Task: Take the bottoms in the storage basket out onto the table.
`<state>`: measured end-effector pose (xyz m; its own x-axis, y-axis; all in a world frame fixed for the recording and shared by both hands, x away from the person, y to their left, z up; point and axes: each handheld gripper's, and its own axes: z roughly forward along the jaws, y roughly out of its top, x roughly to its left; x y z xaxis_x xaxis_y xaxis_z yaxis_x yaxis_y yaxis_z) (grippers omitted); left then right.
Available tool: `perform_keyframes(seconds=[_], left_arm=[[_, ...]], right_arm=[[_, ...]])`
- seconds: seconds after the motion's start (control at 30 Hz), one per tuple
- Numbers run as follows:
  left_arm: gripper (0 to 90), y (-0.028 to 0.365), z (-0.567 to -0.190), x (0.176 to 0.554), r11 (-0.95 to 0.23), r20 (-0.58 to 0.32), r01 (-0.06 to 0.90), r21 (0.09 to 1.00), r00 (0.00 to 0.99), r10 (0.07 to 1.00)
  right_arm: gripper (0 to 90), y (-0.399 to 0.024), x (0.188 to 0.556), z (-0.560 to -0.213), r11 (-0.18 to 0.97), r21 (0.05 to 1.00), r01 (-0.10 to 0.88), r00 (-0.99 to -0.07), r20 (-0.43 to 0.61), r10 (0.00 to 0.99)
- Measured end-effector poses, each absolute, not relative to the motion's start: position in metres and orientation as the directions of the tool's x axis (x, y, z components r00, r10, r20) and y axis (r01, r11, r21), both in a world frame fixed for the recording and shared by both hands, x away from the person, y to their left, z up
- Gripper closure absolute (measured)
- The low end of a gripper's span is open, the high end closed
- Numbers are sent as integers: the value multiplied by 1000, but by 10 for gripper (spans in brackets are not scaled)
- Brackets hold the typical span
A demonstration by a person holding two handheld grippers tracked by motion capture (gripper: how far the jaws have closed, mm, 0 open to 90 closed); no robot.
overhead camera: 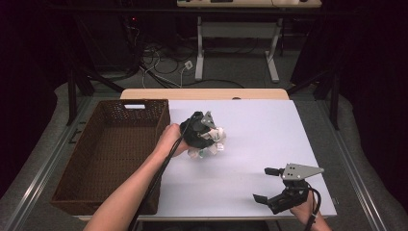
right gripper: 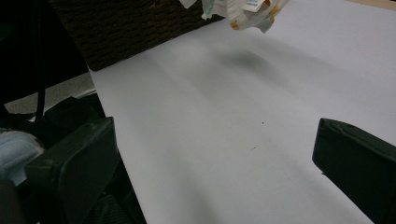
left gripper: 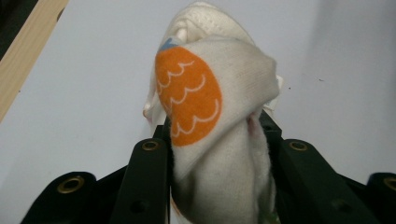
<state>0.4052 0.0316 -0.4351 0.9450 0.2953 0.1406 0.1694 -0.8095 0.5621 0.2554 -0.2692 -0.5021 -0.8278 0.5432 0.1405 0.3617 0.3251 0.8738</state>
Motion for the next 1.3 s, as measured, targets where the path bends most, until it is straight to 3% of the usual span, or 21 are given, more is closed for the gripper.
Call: perform_keyframes(seconds=[0.6, 1.3], left_arm=[[669, 21, -456, 406, -788, 96, 232, 570, 934, 344], [668, 6, -485, 415, -718, -22, 396, 573, 883, 469]], right_arm=[[0, -270, 255, -502, 324, 874, 362, -824, 138, 549], [0, -270, 256, -501, 319, 877, 359, -826, 140, 545]])
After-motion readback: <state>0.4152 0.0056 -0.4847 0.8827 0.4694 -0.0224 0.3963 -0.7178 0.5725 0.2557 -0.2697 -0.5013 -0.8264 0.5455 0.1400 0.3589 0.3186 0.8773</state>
